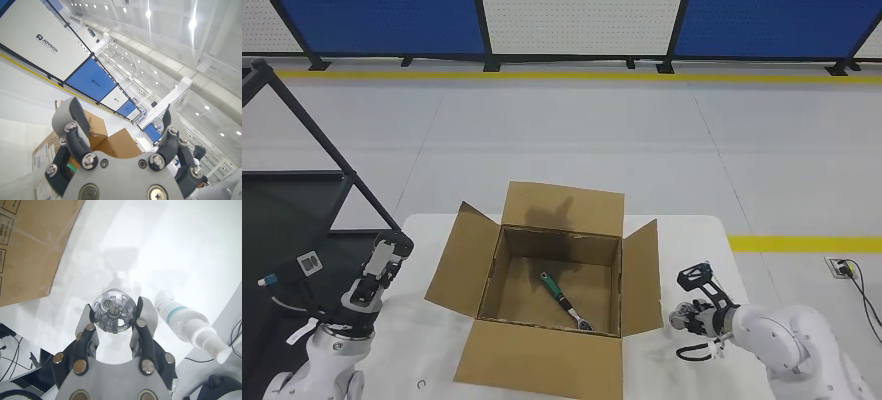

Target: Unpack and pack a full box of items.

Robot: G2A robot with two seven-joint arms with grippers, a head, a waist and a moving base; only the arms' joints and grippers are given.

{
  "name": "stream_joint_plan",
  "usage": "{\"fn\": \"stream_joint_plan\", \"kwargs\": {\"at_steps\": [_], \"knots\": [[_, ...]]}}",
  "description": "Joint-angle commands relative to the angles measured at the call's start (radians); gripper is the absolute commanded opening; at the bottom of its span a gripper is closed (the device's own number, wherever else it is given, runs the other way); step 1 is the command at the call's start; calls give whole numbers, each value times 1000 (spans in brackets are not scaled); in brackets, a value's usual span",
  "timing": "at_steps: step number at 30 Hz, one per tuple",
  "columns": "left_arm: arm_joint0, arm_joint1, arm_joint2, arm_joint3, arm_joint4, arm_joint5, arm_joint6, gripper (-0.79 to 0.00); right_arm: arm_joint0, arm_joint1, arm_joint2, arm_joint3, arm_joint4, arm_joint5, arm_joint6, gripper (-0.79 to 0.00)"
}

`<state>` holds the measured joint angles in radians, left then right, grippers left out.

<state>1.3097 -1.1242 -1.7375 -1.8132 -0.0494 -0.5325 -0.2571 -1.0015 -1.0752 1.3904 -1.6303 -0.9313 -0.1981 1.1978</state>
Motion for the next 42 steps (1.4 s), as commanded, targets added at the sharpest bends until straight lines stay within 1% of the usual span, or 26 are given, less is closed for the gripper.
{"fn": "stream_joint_plan", "kwargs": {"at_steps": [1, 13, 14, 15, 16, 18, 20, 22, 24, 28, 32, 35, 36, 37, 38, 39, 42], "knots": [[0, 0, 0, 0, 0, 0, 0, 0, 8, 0, -14, 7, -30, 19, 4, -785], [0, 0, 0, 0, 0, 0, 0, 0, 44, -4, -68, 71, -75, 64, -5, -785], [0, 0, 0, 0, 0, 0, 0, 0, 47, -4, -69, 78, -69, 65, -7, -696], [0, 0, 0, 0, 0, 0, 0, 0, 50, -4, -69, 84, -67, 64, -10, -656], [0, 0, 0, 0, 0, 0, 0, 0, 52, -4, -70, 90, -64, 63, -11, -659], [0, 0, 0, 0, 0, 0, 0, 0, 55, -4, -72, 96, -59, 62, -14, -619], [0, 0, 0, 0, 0, 0, 0, 0, 58, -4, -73, 100, -56, 61, -14, -536], [0, 0, 0, 0, 0, 0, 0, 0, 60, -3, -75, 102, -53, 61, -14, -514], [0, 0, 0, 0, 0, 0, 0, 0, 62, -3, -76, 104, -51, 60, -14, -514], [0, 0, 0, 0, 0, 0, 0, 0, 64, -2, -75, 103, -46, 60, -17, -486], [0, 0, 0, 0, 0, 0, 0, 0, 65, 1, -70, 98, -41, 58, -16, -443], [0, 0, 0, 0, 0, 0, 0, 0, 64, 2, -68, 94, -39, 59, -16, -425], [0, 0, 0, 0, 0, 0, 0, 0, 64, 2, -68, 93, -39, 59, -16, -413], [0, 0, 0, 0, 0, 0, 0, 0, 65, 3, -68, 92, -38, 60, -16, -363], [0, 0, 0, 0, 0, 0, 0, 0, 65, 3, -68, 93, -38, 60, -15, -345], [0, 0, 0, 0, 0, 0, 0, 0, 66, 3, -68, 94, -37, 59, -16, -360], [0, 0, 0, 0, 0, 0, 0, 0, 67, 4, -69, 97, -33, 58, -17, -323]]}}
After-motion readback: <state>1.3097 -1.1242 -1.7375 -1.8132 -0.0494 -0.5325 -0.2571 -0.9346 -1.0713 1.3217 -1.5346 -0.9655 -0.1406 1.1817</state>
